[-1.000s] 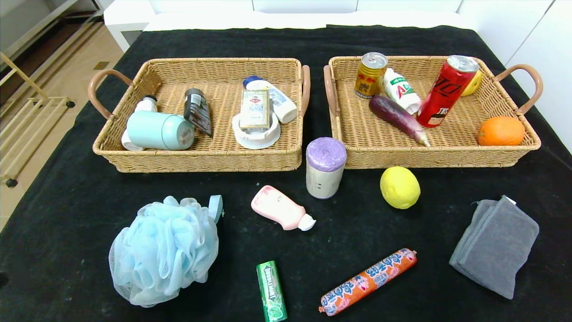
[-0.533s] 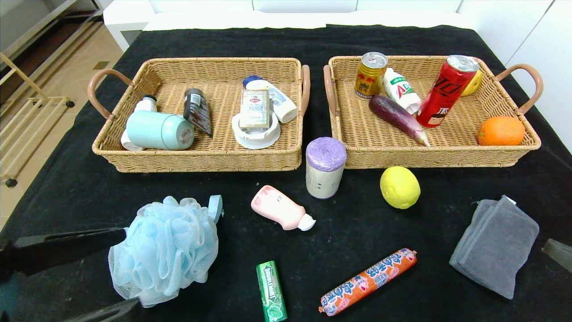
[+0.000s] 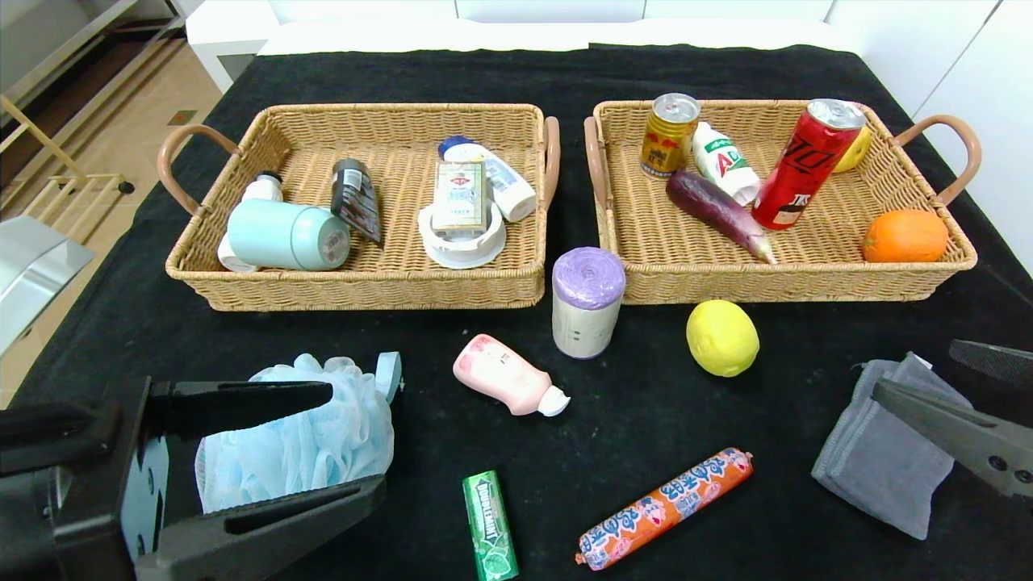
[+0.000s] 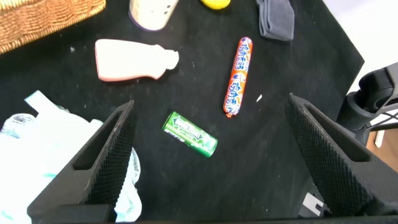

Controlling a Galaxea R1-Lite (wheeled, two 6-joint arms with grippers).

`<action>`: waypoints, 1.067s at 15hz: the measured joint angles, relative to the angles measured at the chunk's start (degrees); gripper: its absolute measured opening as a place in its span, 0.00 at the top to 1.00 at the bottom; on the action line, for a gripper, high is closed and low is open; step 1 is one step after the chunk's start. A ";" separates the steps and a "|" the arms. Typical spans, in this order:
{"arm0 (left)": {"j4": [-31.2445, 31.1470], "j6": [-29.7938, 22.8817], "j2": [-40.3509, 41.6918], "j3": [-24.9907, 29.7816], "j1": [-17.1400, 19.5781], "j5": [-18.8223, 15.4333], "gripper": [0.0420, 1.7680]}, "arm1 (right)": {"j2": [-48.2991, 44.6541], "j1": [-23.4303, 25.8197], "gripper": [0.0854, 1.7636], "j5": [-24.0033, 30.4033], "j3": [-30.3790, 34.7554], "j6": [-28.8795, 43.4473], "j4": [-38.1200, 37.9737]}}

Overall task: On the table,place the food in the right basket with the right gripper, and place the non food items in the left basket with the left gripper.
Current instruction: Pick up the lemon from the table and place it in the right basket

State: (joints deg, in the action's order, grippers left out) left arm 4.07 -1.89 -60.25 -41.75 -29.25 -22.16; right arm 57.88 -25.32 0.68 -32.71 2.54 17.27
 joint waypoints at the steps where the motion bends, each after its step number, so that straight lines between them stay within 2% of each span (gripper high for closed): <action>1: 0.04 0.00 -0.04 -0.13 0.00 -0.02 0.03 | 0.24 -0.06 0.03 0.02 0.02 0.00 0.02; 6: 0.02 0.11 0.52 -0.26 -0.02 0.04 0.03 | -0.26 -0.11 0.03 0.24 1.60 -0.15 -0.28; 8: -0.06 0.32 1.18 -0.26 0.00 0.01 0.03 | -0.55 -0.01 0.03 -1.97 1.37 -0.17 -1.27; 13: -0.41 0.41 2.36 0.13 -0.02 0.32 0.03 | -0.66 0.35 0.03 -10.07 -4.85 1.67 -16.46; 16: -0.57 0.41 2.54 0.17 -0.02 0.41 0.03 | 0.66 0.40 0.03 -13.25 -8.55 4.51 -20.54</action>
State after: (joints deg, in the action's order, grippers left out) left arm 3.50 -1.48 -57.71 -41.58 -29.27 -21.75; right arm 58.54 -24.92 -12.57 -41.25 7.05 -3.27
